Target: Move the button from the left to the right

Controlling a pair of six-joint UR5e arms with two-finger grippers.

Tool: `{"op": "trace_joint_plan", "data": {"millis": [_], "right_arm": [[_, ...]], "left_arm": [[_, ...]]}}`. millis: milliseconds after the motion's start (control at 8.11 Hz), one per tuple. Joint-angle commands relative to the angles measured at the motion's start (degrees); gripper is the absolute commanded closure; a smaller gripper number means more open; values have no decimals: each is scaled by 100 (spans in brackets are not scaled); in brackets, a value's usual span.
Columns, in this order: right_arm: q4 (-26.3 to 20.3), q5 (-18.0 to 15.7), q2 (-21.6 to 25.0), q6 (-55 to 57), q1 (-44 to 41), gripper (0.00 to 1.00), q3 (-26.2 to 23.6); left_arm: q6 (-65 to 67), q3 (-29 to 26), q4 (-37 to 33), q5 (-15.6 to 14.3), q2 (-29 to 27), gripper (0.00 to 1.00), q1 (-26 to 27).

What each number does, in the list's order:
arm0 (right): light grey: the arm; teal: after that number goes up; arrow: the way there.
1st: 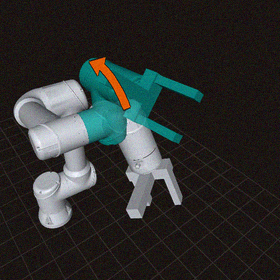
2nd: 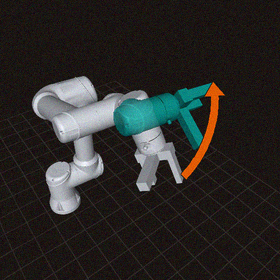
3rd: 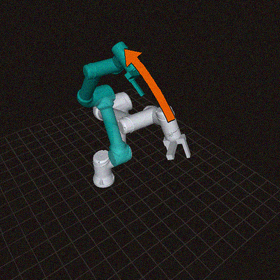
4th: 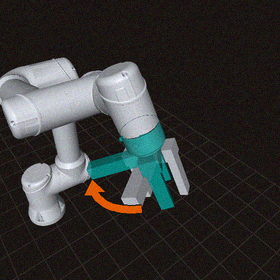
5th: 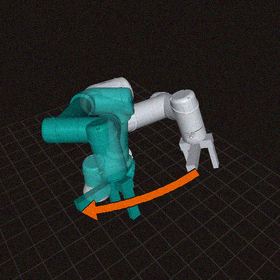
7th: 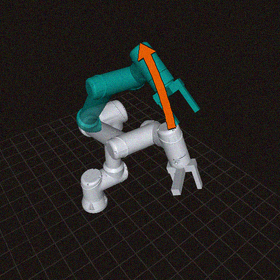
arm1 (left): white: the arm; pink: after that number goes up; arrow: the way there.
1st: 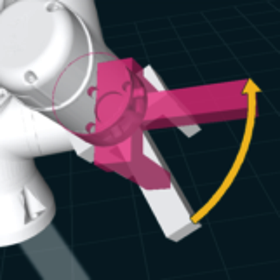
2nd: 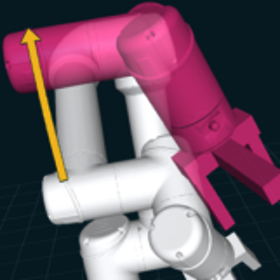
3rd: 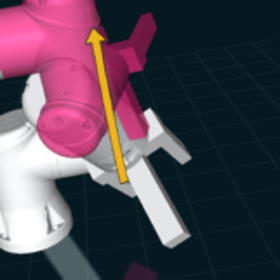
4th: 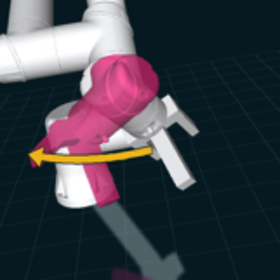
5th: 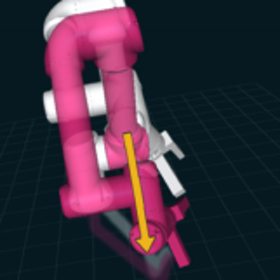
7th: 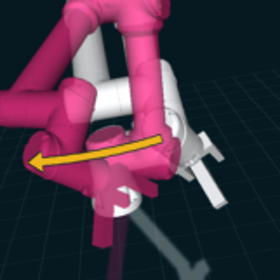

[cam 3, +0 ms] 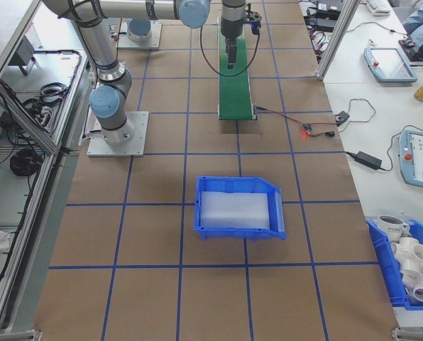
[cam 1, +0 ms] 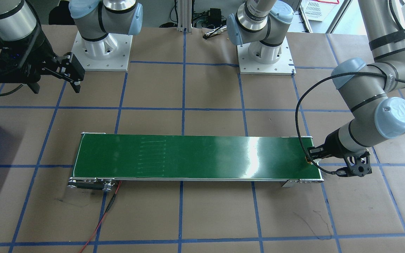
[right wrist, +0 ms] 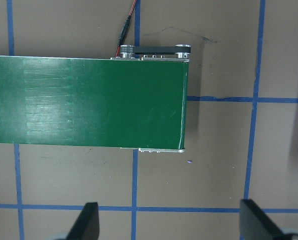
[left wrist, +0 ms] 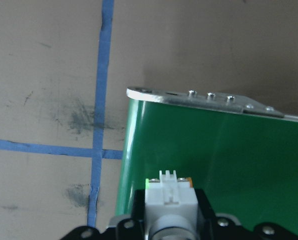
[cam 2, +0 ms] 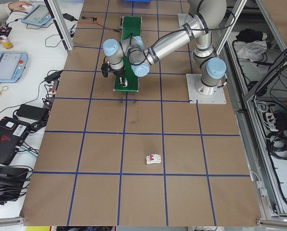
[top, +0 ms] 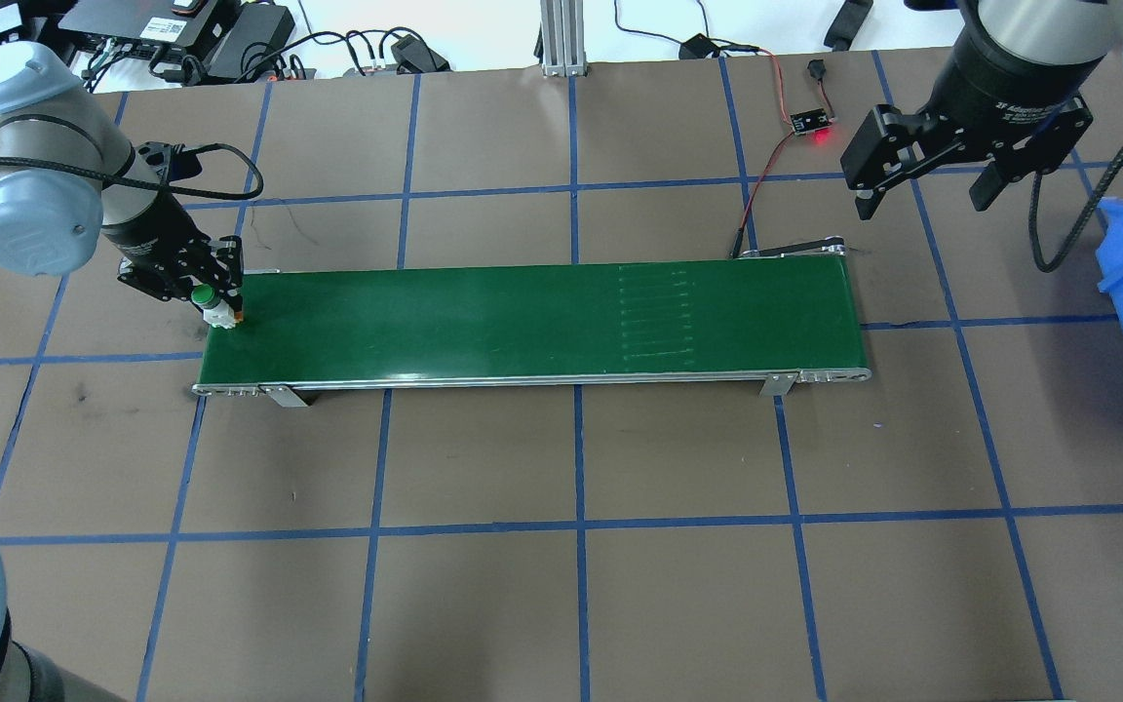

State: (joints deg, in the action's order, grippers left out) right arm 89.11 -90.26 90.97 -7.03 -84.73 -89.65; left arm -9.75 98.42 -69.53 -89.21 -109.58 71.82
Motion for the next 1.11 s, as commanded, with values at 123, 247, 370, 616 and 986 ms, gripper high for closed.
{"op": "trace_joint_plan", "data": {"millis": [123,247,370,616,986], "right_arm": [[1,0,0,0,0,0,0],[1,0,0,0,0,0,0],[-7,0,0,0,0,0,0],[-7,9,-9,0,0,0,0],[-7,0,-9,0,0,0,9]], "left_arm": [[132,-7,-69,-53,42,0,95],[88,10,-148,-44,242,0,191],[122,1,-549,-9,532,0,357],[176,28,-711,-26,1138,0,779],[544,54,-878,-71,1782,0,895]]}}
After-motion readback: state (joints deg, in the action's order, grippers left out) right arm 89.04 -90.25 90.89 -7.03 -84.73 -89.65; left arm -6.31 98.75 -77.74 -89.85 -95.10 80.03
